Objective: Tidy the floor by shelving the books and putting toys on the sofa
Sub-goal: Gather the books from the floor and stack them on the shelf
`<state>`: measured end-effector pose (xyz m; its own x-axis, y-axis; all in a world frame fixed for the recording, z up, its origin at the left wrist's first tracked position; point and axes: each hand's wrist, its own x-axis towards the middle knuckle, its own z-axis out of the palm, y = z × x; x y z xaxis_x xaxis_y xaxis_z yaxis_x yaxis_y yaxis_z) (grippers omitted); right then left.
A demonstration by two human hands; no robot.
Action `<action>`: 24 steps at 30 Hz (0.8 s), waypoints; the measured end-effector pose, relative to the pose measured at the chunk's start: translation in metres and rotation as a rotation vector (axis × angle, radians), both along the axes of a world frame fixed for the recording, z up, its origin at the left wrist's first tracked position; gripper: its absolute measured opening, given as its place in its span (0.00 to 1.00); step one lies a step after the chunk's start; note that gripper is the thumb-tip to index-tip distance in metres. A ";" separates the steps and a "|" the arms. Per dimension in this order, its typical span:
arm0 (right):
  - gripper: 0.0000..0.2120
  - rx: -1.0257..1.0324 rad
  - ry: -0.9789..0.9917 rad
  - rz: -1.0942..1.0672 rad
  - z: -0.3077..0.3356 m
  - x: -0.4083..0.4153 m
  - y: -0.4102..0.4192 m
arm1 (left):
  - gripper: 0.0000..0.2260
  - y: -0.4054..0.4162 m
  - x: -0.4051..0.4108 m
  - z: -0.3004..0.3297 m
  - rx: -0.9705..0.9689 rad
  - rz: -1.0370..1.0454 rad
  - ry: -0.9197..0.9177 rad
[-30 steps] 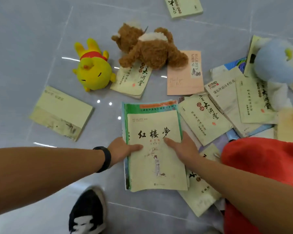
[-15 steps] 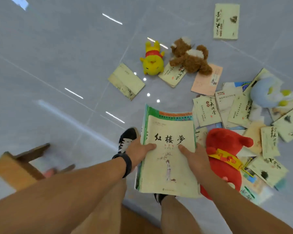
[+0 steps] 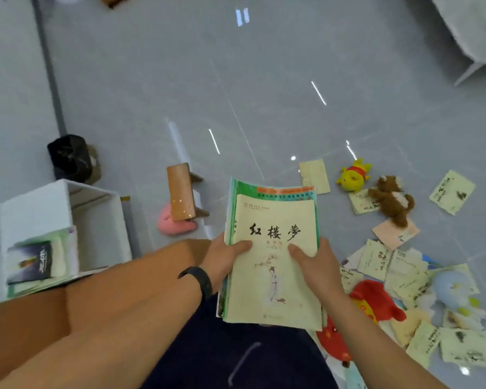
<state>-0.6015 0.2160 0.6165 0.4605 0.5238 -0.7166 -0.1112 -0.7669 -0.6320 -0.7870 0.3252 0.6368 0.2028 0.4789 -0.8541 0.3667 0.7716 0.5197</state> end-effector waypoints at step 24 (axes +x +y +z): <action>0.21 0.169 -0.045 1.232 0.083 -0.222 0.435 | 0.23 0.196 -0.220 0.053 0.160 1.126 -0.085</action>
<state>-0.8240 0.6505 0.6999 -0.3801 0.7082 -0.5949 0.6491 -0.2539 -0.7171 -1.0069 0.5211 0.6900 -0.3565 0.5277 -0.7710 -0.5332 0.5627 0.6317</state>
